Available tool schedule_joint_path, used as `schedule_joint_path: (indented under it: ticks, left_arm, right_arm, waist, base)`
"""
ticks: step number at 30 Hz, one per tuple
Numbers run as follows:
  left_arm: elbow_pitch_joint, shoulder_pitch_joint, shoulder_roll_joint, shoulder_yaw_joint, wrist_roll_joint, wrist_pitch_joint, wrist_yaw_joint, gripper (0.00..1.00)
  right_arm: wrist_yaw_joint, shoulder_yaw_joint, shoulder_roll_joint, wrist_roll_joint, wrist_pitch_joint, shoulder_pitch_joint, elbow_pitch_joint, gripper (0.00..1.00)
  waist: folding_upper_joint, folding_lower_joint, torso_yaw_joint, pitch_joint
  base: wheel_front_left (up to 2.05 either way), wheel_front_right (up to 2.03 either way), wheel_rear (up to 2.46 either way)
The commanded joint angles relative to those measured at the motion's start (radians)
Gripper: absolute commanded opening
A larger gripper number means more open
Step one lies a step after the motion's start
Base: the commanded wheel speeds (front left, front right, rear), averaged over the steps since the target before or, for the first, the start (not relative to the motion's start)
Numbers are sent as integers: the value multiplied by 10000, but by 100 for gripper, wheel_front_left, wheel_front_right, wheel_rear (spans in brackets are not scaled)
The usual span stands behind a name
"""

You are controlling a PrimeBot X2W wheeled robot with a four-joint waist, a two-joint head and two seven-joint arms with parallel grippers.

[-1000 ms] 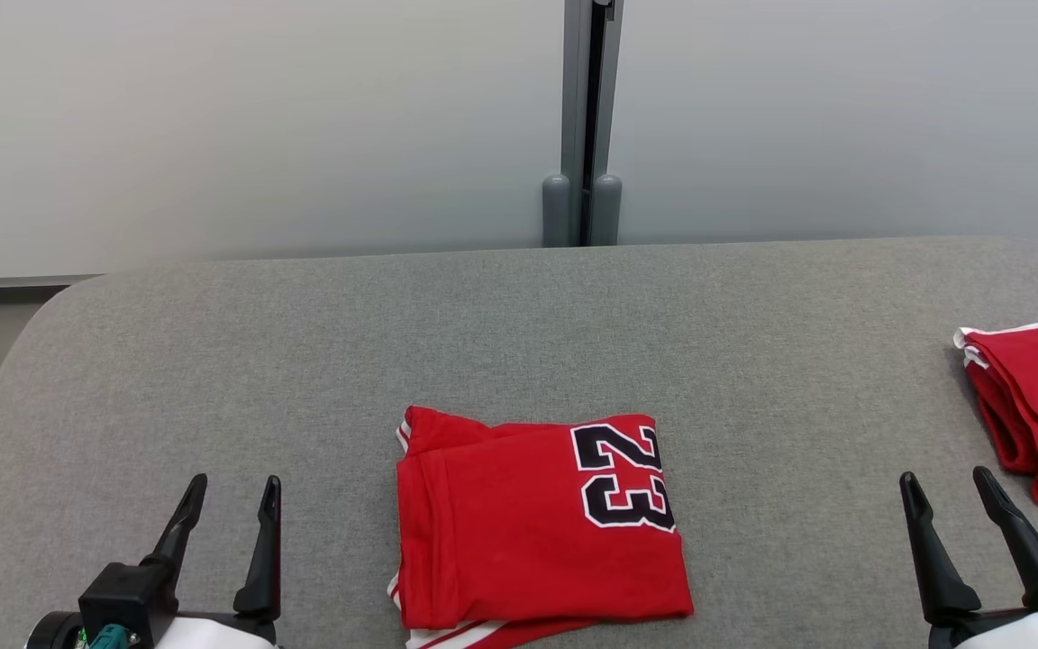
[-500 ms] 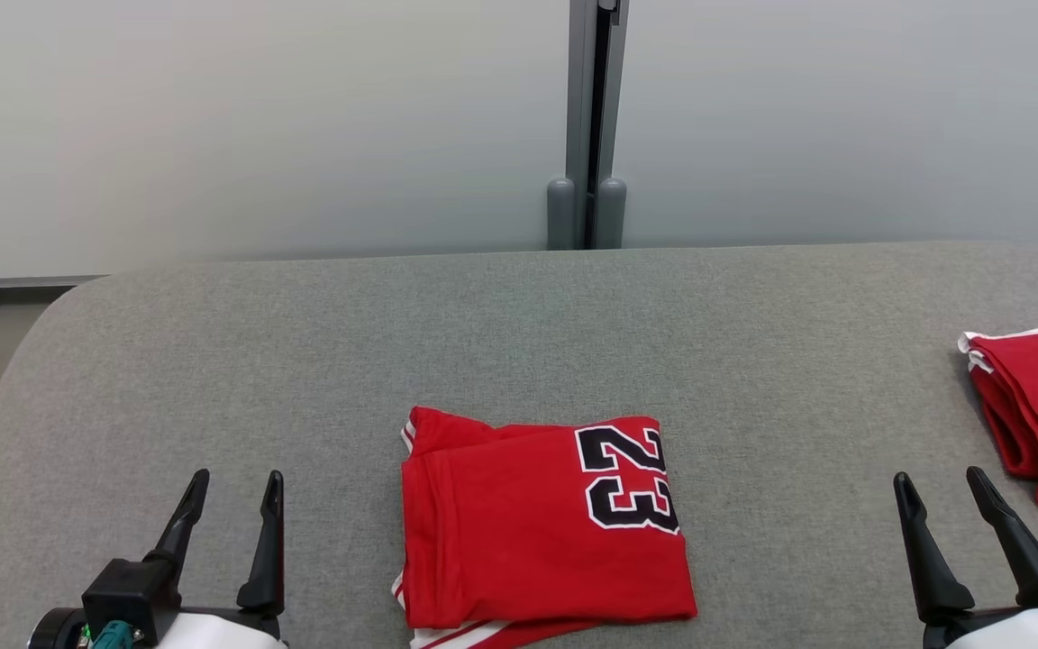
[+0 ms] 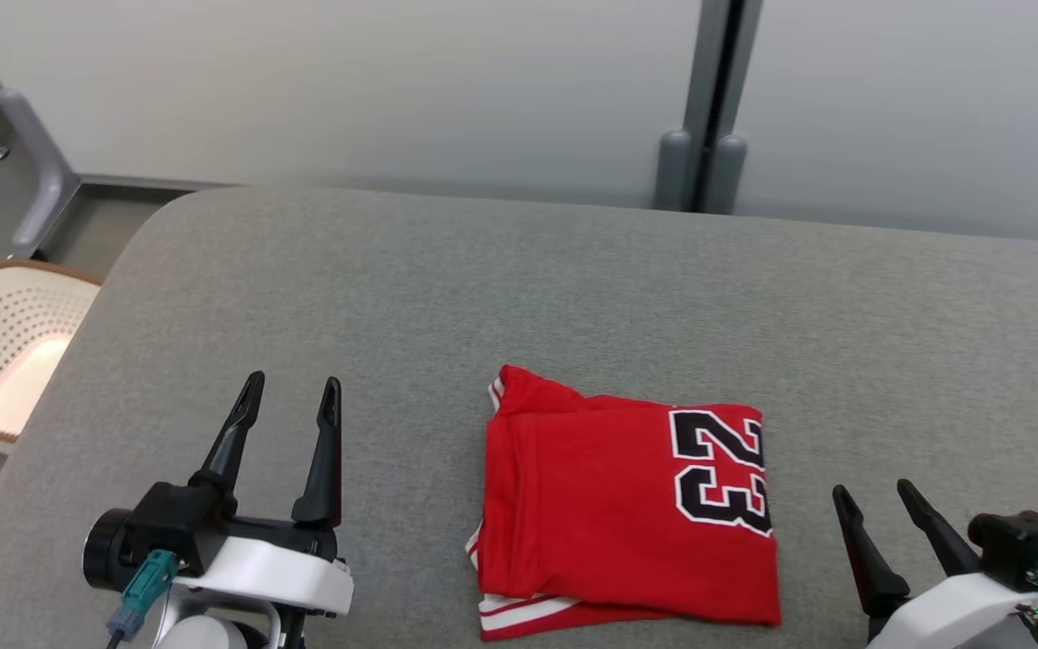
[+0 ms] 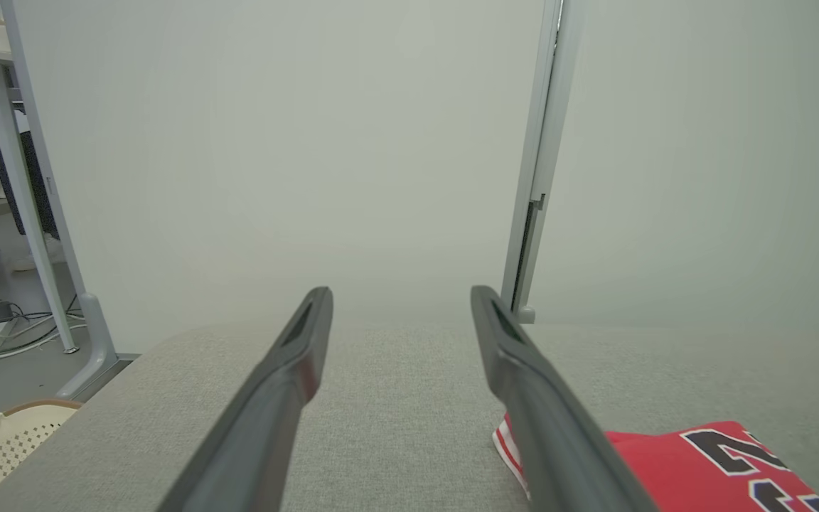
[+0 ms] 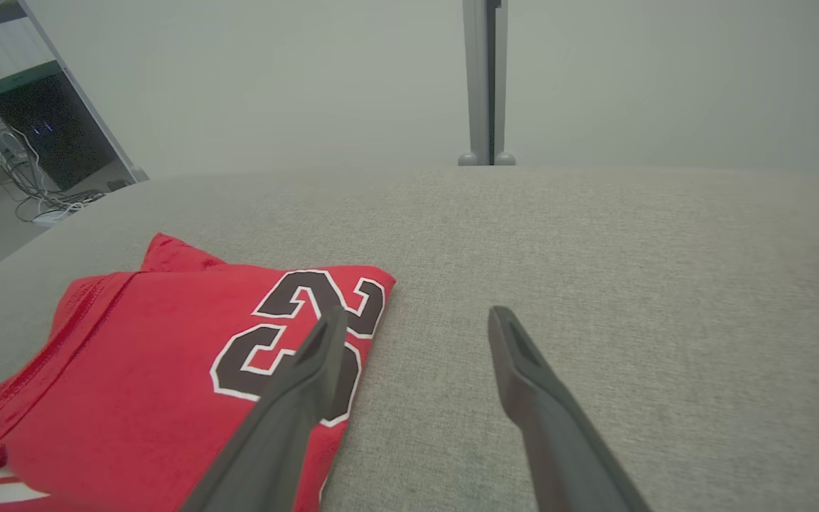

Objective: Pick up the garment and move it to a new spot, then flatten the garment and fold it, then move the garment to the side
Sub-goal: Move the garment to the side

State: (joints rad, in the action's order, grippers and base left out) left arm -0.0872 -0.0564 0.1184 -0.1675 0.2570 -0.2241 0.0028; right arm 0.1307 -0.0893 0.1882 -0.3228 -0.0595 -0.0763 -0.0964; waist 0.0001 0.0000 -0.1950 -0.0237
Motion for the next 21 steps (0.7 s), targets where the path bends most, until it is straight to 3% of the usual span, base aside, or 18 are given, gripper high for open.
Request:
schedule_joint_path:
  ticks: [1, 8, 13, 16, 21]
  left_arm:
    - [-61, -313, -37, -48, 5, -119, -8, 100]
    - [-208, -852, -344, -299, 48, -352, -80, 100]
    - [-257, -954, -448, -297, 47, -410, -58, 100]
    - [-178, -958, -476, -229, -22, -419, -33, 100]
    - [-43, -862, -496, -119, -115, -421, -11, 100]
  right_arm:
    - [-1, -207, 116, -151, 85, 391, -544, 100]
    - [-1, -1040, 40, -701, 264, 1416, -2746, 100]
    - [-1, -1439, -21, -1086, -338, 1715, -3953, 100]
    - [-1, -1679, 42, -1307, -554, 1783, -4227, 0]
    - [-10, -1935, 324, -1291, -276, 1940, -4003, 0]
  waist:
    - [-1, 0, -753, -542]
    - [-1, 0, -1722, -963]
    - [-1, 0, -1893, -1099]
    - [-1, 0, -1877, -1136]
    - [-1, 0, -1676, -1127]
  base:
    - [0, 0, 0]
    - [0, 0, 0]
    - [0, 0, 0]
    - [0, 0, 0]
    - [0, 0, 0]
